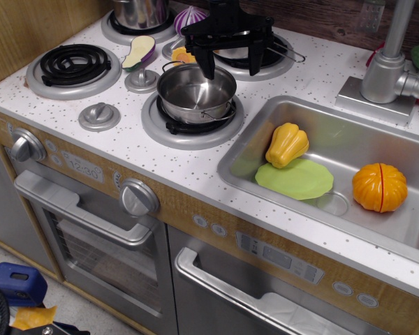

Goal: Pick up pan from stove

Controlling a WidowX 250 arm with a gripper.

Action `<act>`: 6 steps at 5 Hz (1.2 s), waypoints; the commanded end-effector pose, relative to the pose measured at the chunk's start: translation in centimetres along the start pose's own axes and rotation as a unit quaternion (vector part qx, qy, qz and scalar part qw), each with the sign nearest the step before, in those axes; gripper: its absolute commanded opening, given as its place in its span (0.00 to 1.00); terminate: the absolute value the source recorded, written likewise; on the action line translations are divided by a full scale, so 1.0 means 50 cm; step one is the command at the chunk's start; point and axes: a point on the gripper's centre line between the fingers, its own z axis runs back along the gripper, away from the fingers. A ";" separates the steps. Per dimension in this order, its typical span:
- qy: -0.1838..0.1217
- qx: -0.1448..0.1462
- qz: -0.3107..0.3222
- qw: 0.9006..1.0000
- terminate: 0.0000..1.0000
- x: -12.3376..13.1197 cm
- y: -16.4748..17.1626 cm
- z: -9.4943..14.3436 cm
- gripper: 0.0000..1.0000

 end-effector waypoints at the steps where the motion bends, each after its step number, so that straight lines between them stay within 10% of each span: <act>1: 0.000 0.000 0.000 1.000 0.00 0.000 0.000 0.000 1.00; 3: 0.013 -0.017 0.003 1.000 0.00 0.001 0.024 -0.051 1.00; 4: 0.017 -0.011 -0.003 1.000 0.00 0.009 0.025 -0.057 0.00; 6: 0.014 0.010 -0.015 1.000 0.00 0.019 0.009 -0.015 0.00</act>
